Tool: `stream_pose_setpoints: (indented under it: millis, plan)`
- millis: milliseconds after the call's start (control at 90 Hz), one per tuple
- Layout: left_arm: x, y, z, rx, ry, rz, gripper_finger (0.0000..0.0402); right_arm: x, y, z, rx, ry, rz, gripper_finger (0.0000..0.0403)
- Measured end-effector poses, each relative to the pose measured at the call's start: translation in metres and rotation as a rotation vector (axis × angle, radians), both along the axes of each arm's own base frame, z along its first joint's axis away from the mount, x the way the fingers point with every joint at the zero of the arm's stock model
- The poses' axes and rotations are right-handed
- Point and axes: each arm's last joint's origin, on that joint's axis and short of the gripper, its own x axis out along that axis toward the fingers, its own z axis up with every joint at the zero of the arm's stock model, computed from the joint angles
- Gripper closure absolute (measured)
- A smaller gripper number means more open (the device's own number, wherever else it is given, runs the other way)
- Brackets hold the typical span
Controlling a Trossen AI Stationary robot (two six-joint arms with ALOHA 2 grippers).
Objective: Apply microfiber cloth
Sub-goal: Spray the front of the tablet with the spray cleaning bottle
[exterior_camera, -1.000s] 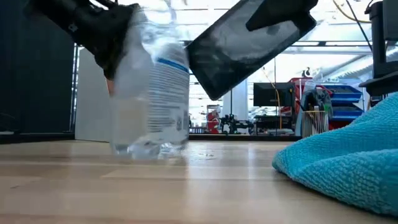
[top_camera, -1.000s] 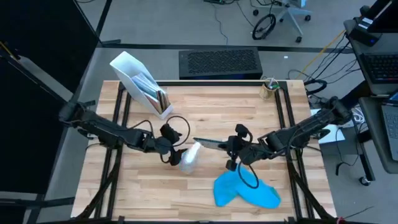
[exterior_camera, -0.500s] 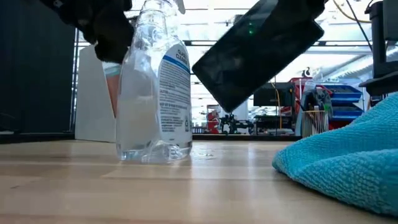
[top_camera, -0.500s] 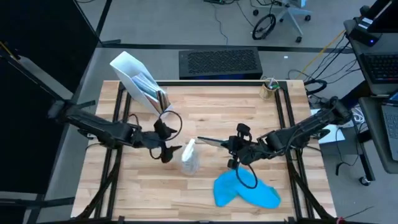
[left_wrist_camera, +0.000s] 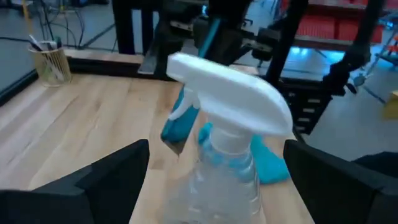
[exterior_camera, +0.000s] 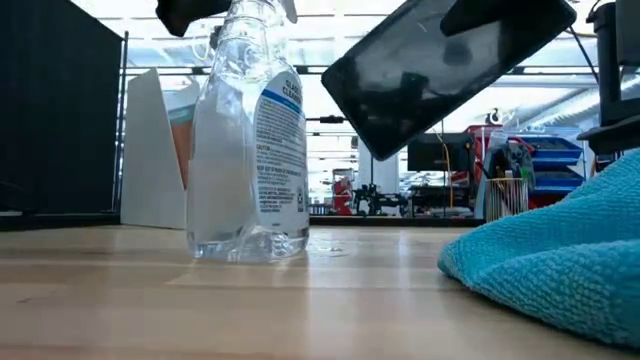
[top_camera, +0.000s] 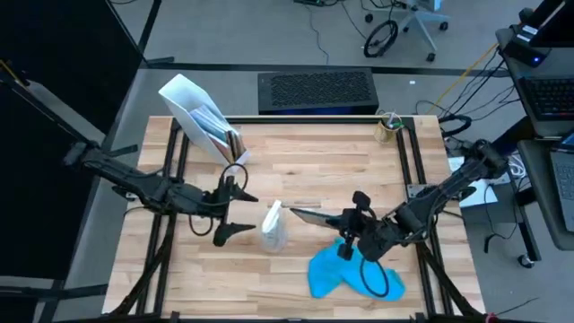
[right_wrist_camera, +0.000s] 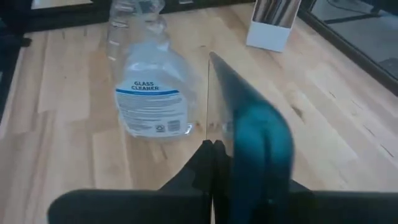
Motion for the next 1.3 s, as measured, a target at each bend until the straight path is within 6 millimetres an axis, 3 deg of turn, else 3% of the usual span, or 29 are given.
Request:
stream_pose_setpoints:
  millis: [256, 444, 722, 1089, 1300]
  plan:
    - [0.023, -0.002, -0.016, 0.077, 0.004, -0.022, 0.0043, 0.008, 0.012, 0.003, 0.012, -0.081, 0.059, 0.0394]
    - [0.036, 0.007, -0.019, 0.107, -0.038, -0.042, 0.0043, 0.009, 0.020, 0.001, 0.009, -0.115, 0.052, 0.0394]
    - [0.049, 0.016, -0.025, 0.112, -0.063, -0.083, 0.0043, 0.010, 0.018, 0.004, -0.075, -0.161, -0.018, 0.0394]
    - [0.054, 0.023, -0.026, 0.132, -0.082, -0.073, 0.0043, 0.009, 0.020, 0.008, -0.108, -0.181, -0.010, 0.0394]
    - [0.054, 0.023, -0.026, 0.131, -0.085, -0.073, 0.0043, -0.006, 0.022, 0.019, -0.103, -0.192, 0.015, 0.0394]
